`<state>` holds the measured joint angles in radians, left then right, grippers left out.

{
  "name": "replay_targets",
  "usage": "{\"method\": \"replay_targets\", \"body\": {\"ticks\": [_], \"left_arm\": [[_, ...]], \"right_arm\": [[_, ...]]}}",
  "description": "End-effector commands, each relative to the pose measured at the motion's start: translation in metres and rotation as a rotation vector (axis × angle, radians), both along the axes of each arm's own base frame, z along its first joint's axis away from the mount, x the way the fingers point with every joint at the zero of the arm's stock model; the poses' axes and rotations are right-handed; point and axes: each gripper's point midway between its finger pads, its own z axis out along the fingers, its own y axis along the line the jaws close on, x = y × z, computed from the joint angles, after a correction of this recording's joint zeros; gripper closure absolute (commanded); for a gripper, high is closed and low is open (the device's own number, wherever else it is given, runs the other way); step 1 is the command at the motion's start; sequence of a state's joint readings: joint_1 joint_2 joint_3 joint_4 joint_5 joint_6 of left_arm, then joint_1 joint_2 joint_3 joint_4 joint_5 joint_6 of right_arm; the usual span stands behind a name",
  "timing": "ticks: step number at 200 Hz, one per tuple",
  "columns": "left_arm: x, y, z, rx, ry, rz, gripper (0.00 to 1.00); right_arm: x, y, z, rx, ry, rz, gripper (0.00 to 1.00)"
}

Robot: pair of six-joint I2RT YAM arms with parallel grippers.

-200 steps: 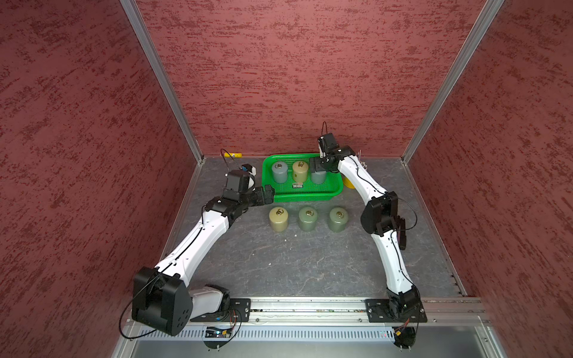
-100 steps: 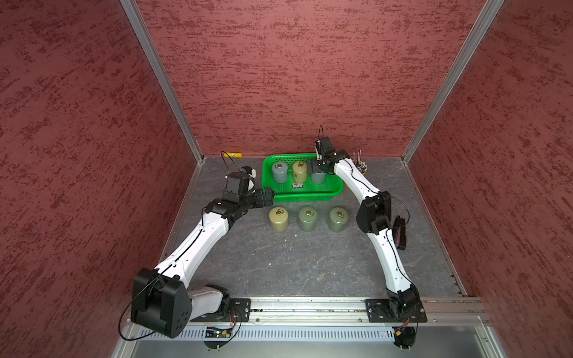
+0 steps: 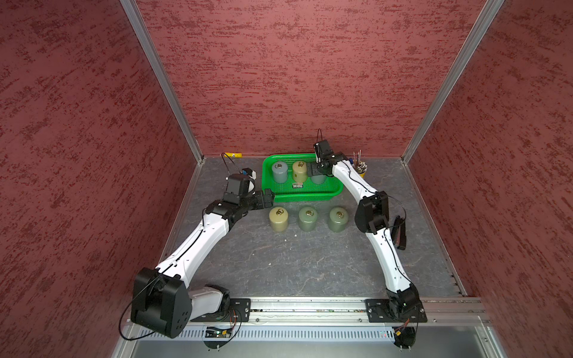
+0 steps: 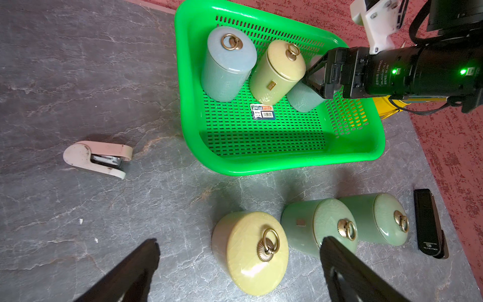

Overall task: Take the tea canister out of the basket
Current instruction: Pick up the tea canister from the basket.

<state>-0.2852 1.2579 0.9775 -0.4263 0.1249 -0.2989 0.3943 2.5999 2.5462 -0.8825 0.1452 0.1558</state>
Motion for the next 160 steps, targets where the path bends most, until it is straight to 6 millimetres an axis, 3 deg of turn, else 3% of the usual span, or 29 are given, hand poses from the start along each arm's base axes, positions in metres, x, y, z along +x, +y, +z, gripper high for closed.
{"method": "replay_targets", "body": {"ticks": [1, 34, 63, 160], "left_arm": [[0.001, 0.004, -0.001, 0.014, -0.014, 0.002, 0.0], [0.0, 0.004, -0.002, 0.019, -0.009, 0.002, 0.0], [-0.001, 0.006, -0.003, 0.024, -0.008, 0.005, 0.0], [-0.002, 0.007, -0.003, 0.039, -0.008, 0.004, 0.0]], "right_arm": [[0.012, -0.001, 0.008, 0.005, -0.049, -0.005, 0.05], [0.013, -0.002, 0.007, 0.018, -0.044, 0.005, 0.11], [0.011, 0.002, 0.011, 0.029, -0.042, 0.028, 0.23], [-0.012, 0.008, 0.05, 0.104, -0.092, 0.07, 0.6]]}}
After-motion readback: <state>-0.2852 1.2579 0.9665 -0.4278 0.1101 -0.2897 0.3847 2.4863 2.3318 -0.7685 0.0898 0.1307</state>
